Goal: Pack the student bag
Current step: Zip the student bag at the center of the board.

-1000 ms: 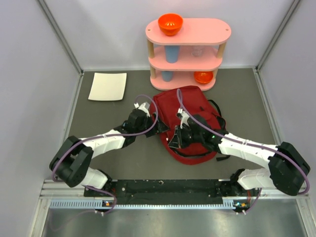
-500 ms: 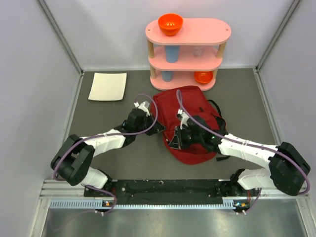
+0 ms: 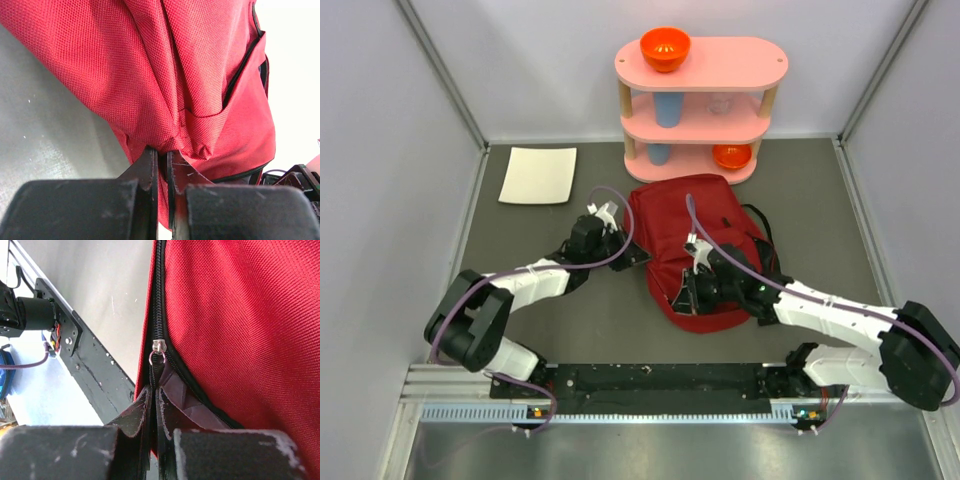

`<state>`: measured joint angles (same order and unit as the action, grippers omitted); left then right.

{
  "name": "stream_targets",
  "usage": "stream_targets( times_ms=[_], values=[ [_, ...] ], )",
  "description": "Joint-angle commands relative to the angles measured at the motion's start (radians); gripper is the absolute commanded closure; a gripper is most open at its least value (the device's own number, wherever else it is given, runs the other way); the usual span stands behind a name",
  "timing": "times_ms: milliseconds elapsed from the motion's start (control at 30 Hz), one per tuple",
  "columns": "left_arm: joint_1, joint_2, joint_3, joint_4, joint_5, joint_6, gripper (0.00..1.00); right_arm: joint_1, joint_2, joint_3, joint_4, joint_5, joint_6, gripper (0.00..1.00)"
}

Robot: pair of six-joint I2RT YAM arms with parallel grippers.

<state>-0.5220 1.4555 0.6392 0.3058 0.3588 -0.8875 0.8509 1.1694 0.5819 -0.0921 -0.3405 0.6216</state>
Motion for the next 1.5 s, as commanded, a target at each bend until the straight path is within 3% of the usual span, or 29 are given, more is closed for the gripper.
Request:
stream_targets(
  times_ms=[0, 167, 233, 267, 300, 333, 400, 433, 633, 767, 933, 1100, 1267, 1400, 1433, 1467],
  values=[
    [0.045, 0.026, 0.060, 0.130, 0.043, 0.045, 1.00, 0.031, -0.037, -0.008, -0.055, -0.060, -0.006, 1.00],
    [0.089, 0.054, 0.143, 0.046, 0.109, 0.094, 1.00, 0.060, -0.013, 0.022, -0.069, -0.037, -0.029, 1.00],
    [0.109, 0.057, 0.158, 0.029, 0.149, 0.104, 0.81, 0.082, 0.024, 0.050, -0.067, -0.008, -0.031, 1.00],
    [0.109, 0.042, 0.152, 0.032, 0.160, 0.108, 0.68, 0.083, 0.039, 0.055, -0.058, 0.012, -0.030, 1.00],
    [0.109, 0.033, 0.146, 0.023, 0.163, 0.114, 0.48, 0.085, 0.061, 0.059, -0.041, 0.021, -0.014, 1.00],
    [0.109, 0.020, 0.139, 0.009, 0.163, 0.116, 0.40, 0.083, 0.071, 0.065, -0.008, 0.031, -0.007, 1.00],
    [0.109, -0.021, 0.106, -0.049, 0.151, 0.128, 0.31, 0.085, 0.090, 0.075, 0.028, 0.046, 0.012, 1.00],
    [0.109, -0.038, 0.094, -0.075, 0.143, 0.130, 0.21, 0.085, 0.108, 0.088, 0.060, 0.046, 0.016, 1.00],
    [0.105, -0.239, -0.111, -0.163, 0.068, 0.101, 0.01, 0.085, 0.160, 0.153, 0.081, 0.066, 0.012, 1.00],
    [0.057, -0.395, -0.185, -0.200, 0.031, 0.061, 0.01, 0.083, 0.179, 0.174, 0.077, 0.052, -0.006, 1.00],
    [-0.002, -0.442, -0.214, -0.212, -0.046, -0.008, 0.01, 0.083, 0.170, 0.161, 0.080, 0.049, -0.014, 1.00],
    [-0.056, -0.394, -0.208, -0.104, -0.075, -0.097, 0.01, 0.085, 0.158, 0.135, 0.084, 0.041, 0.003, 1.00],
    [-0.099, -0.267, -0.157, -0.059, -0.084, -0.094, 0.02, 0.085, 0.147, 0.130, 0.084, 0.044, 0.001, 1.00],
    [-0.101, -0.207, -0.188, 0.064, -0.066, -0.140, 0.19, 0.083, 0.136, 0.122, 0.081, 0.040, -0.003, 1.00],
    [-0.101, -0.190, -0.190, 0.085, -0.066, -0.143, 0.31, 0.083, 0.131, 0.119, 0.080, 0.035, -0.003, 1.00],
    [-0.102, -0.182, -0.190, 0.090, -0.066, -0.145, 0.38, 0.083, 0.131, 0.118, 0.074, 0.035, -0.006, 1.00]
  ],
)
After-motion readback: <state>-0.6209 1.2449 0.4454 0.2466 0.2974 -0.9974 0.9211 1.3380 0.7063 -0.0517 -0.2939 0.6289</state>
